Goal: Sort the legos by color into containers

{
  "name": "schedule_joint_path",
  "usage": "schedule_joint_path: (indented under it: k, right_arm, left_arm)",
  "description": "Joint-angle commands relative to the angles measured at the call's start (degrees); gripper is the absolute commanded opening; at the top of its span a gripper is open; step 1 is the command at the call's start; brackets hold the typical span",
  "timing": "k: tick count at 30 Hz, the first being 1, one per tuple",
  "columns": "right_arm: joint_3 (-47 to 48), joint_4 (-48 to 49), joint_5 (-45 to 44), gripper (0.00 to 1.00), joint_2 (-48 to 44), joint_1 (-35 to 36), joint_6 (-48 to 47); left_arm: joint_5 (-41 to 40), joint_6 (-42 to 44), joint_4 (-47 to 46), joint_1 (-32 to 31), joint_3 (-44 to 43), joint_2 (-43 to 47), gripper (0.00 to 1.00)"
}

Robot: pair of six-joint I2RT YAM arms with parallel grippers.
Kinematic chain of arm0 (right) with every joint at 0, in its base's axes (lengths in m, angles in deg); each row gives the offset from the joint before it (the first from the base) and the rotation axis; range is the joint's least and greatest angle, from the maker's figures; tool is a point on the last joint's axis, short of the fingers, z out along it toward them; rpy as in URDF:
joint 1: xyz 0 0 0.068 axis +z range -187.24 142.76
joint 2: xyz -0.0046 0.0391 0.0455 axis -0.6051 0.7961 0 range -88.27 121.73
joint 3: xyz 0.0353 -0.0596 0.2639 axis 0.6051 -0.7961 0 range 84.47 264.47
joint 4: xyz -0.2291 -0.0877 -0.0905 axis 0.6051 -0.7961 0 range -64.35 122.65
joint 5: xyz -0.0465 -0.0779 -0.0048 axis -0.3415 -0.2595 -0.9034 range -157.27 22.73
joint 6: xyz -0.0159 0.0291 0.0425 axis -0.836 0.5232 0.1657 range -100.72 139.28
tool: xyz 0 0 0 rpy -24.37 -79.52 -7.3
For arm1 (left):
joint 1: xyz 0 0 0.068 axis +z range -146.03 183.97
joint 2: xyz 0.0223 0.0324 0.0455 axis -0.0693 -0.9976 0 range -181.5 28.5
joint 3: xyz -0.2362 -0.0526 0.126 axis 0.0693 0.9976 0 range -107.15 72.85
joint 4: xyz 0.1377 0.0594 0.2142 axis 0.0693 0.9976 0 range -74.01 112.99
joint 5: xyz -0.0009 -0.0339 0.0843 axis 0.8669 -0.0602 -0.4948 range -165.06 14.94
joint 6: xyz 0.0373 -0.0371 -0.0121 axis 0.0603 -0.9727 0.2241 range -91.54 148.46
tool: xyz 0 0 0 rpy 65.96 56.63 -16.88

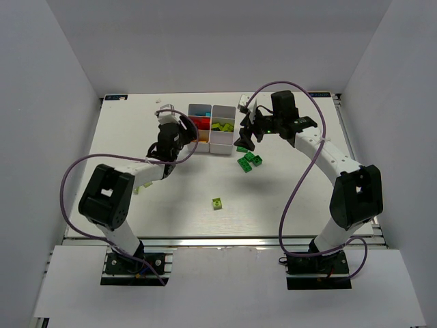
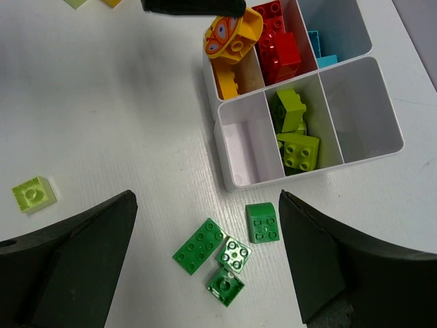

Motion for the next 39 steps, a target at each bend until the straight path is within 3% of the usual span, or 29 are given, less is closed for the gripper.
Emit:
schedule_joint_path:
  k: [1, 4, 8, 10, 11, 13, 16, 18, 19, 20, 22, 24, 39]
  right_arm:
    - [0.37, -0.27, 1.14, 0.89, -1.35, -0.30, -0.89]
    - [0.37, -0.53, 1.05, 0.89, -1.44, -0.22, -1.15]
    - [0.28, -0.79, 0.97, 0.89, -1.44, -0.22, -1.51]
    - [0.28, -0.88, 1.05, 0.89, -1.44, -0.22, -1.51]
    - [0.28, -0.97, 1.14, 0.89, -1.44, -0.22, -1.59]
    - [0.19, -1.15, 1.32, 0.89, -1.35, -0.22, -1.59]
    - [0.02, -1.32, 1.41, 0.89, -1.35, -0.30, -1.77]
    - [-0.16, -1.41, 1.58, 0.89, -1.44, -0.30, -1.68]
    - [-0.25, -1.32, 1.67, 0.89, -1.44, -0.22, -1.68]
    - [-0.34, -1.32, 1.76, 0.89, -1.53, -0.22, -1.68]
    - [-0.51, -1.24, 1.84, 0.89, -1.44, -0.22, -1.51]
    - [-0.51, -1.15, 1.93, 0.89, -1.44, -0.22, -1.51]
    - [-1.65, -0.53, 1.05, 0.89, -2.58, -0.31, -1.68]
  left_arm:
    - [-1.02, 0.20, 0.94, -0.44, 0.90, 9.34, 0.73]
    - [-2.95, -0.85, 5.67, -0.44, 2.48, 15.67, 0.75]
    - [-8.92, -4.01, 20.83, 0.00, 3.63, 23.23, 0.74]
    - [-6.49, -7.26, 28.06, 2.70, 2.76, 24.82, 0.67]
    - [-4.47, -8.14, 36.02, 3.86, 1.36, 24.74, 0.64]
    - [0.72, -9.47, 45.53, 7.10, 0.21, 24.04, 0.48]
    - [2.75, -9.39, 54.51, 10.19, -0.94, 24.03, 0.42]
    - [1.88, -8.51, 58.76, 11.94, -2.43, 23.51, 0.49]
    - [1.09, -8.16, 62.87, 12.39, -3.04, 22.46, 0.64]
    - [0.39, -7.80, 64.65, 12.74, -3.75, 21.76, 0.71]
    - [-0.93, -6.49, 67.11, 13.53, -5.16, 20.26, 0.80]
    - [-0.68, -5.35, 67.30, 14.06, -5.51, 17.80, 0.82]
    - [-5.77, -1.74, 66.69, 16.00, -15.71, 0.22, 0.75]
